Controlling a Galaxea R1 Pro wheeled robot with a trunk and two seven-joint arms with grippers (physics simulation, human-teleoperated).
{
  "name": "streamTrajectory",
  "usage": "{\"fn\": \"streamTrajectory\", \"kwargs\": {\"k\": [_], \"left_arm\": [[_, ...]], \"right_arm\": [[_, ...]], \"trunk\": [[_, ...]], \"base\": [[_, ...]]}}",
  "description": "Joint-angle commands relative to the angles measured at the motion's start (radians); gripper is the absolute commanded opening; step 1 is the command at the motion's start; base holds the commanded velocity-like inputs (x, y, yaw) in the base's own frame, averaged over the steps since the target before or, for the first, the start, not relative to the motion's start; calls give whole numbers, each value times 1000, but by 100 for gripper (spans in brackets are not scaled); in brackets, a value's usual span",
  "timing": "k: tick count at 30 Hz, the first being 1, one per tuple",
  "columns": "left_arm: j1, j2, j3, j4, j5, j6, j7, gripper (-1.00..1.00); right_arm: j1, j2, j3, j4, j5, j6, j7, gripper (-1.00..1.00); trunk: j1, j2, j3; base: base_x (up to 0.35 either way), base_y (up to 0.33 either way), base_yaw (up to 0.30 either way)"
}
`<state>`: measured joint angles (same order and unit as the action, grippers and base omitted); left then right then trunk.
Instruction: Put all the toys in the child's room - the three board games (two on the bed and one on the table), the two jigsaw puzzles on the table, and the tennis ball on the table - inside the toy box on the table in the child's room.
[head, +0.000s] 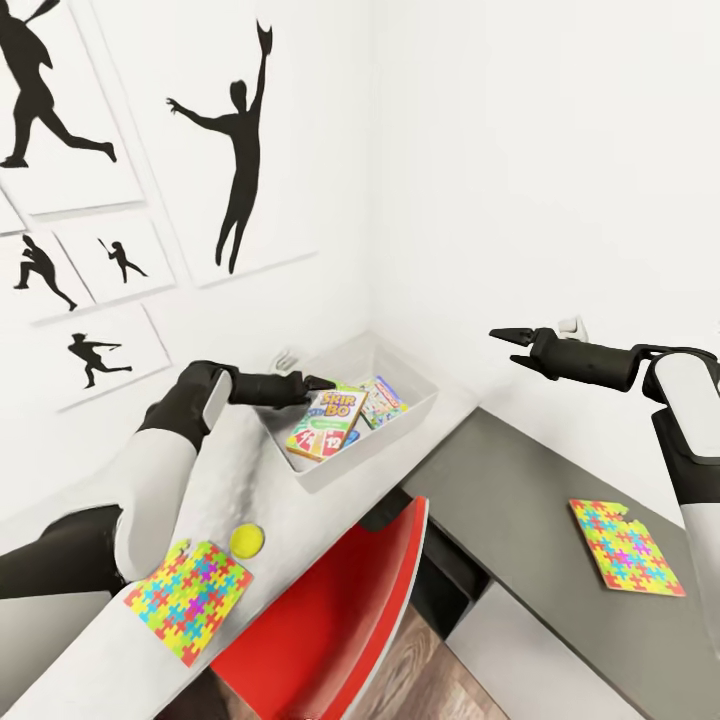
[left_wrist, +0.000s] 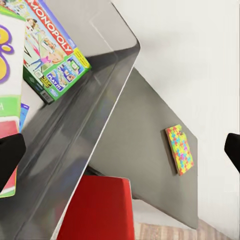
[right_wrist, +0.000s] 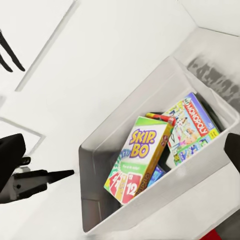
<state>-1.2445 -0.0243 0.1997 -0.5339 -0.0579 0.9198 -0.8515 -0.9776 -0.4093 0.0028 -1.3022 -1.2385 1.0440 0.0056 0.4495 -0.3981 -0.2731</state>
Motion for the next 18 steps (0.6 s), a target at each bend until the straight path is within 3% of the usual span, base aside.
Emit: {"fn": "streamTrajectory", "kwargs": {"k": [1,7,18], "left_arm": [[-1,-1,31,-1,-7,6,-5,100],[-1,0,92,-1,-8,5,-6,100],[-1,6,112,-1,-2,10,-9,100]], "right_arm": [[-1,0,0,0,1,3,1,100],[-1,0,1,0,1,3,1,100],[-1,1,0,0,1,3,1,100]], "trunk": [[1,-2,0],[1,-2,10],[1,-2,28]], "base": [[-40,8,0],[-17,3,0],[-2,0,0]]}}
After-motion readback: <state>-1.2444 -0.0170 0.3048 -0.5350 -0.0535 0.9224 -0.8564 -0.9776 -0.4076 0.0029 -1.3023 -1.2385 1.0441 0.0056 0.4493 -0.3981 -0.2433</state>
